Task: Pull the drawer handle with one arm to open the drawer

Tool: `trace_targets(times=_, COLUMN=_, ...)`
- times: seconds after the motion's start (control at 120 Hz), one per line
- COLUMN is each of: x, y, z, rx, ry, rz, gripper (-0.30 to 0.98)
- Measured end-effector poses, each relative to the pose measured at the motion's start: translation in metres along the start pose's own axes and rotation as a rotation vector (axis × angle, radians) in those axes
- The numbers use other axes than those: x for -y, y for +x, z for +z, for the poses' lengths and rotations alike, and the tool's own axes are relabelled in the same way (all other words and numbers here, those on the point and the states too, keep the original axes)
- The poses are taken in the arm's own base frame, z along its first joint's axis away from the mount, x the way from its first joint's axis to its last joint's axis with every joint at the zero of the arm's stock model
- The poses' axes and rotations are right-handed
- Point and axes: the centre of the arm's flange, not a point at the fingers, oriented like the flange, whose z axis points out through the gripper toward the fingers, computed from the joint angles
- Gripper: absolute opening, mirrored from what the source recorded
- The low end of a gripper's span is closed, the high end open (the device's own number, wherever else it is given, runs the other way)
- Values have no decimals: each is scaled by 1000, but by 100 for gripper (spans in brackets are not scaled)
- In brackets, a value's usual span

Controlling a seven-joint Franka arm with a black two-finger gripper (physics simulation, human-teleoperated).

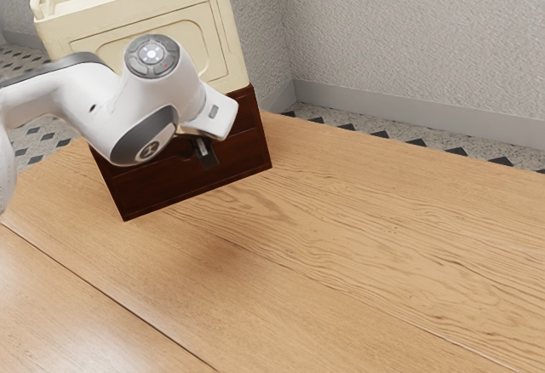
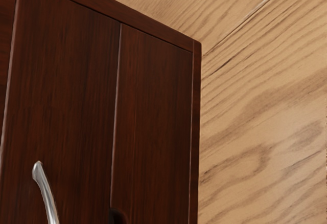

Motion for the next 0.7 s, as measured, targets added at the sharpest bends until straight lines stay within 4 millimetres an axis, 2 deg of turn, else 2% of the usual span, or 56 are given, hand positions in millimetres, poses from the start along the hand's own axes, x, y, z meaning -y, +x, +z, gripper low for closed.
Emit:
trace_targets(times=0.075, x=0, y=2, z=1, rx=-2, ry=1, rz=4, gripper=64)
trace_targets(times=0.192, x=7, y=-7, z=12, rx=14, ry=2, rz=-8, gripper=64)
trace_targets(times=0.325, x=9, y=-2, z=21, rx=16, ry=3, rz=-5, gripper=64)
trace_targets(times=0.608, x=23, y=-18, z=34, rx=29, ry=17, rz=-31, gripper=64)
trace_targets(times=0.7, x=22, y=-20, z=38, rx=33, ry=14, rz=-31, gripper=64)
